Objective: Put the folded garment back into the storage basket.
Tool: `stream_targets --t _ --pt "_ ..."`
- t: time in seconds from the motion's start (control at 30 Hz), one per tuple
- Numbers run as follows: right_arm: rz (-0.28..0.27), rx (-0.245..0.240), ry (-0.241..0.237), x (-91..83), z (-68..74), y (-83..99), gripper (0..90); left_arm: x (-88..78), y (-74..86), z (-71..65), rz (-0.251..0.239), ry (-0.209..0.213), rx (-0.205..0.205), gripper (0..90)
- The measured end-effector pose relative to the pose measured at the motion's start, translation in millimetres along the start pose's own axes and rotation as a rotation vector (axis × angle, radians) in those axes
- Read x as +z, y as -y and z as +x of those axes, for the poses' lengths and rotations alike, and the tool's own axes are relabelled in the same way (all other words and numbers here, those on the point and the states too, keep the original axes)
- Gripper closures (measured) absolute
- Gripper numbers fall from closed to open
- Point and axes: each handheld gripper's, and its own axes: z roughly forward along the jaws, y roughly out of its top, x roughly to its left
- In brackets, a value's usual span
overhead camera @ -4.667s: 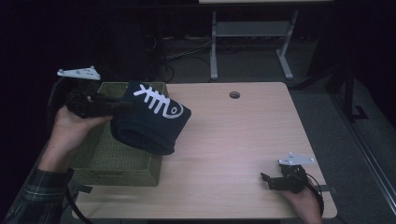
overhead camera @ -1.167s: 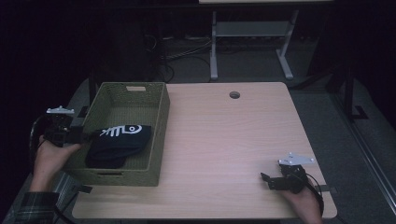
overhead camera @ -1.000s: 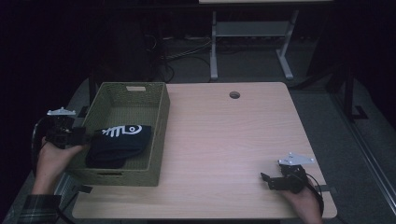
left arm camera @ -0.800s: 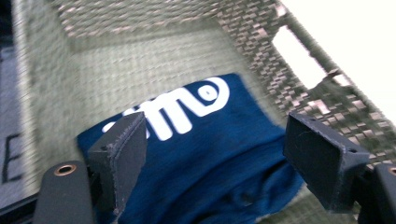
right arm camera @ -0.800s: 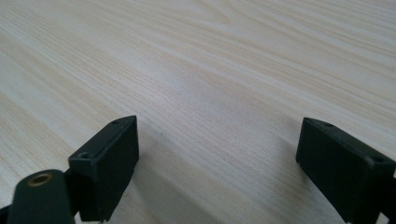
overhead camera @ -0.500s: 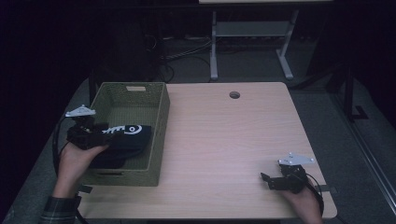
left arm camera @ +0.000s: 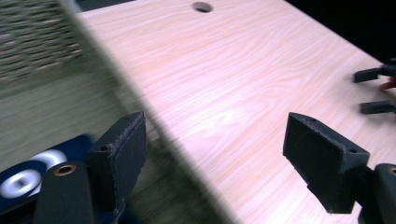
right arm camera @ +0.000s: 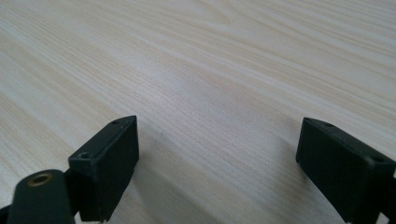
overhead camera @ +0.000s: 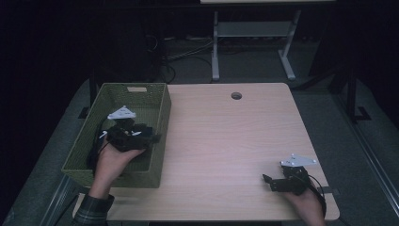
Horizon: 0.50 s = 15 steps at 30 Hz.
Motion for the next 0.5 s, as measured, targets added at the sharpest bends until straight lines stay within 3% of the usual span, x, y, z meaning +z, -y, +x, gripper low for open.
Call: stream_targets --t 0.13,0.5 --pt "0.000 0.000 0.000 0.0 0.0 0.0 13.0 22.5 -5.1 -20.5 0.007 0.046 0.028 21.2" --pt "0.000 0.000 0.000 0.0 0.0 0.0 12.9 57.1 -0.9 -55.1 -0.002 0.119 0.057 20.2"
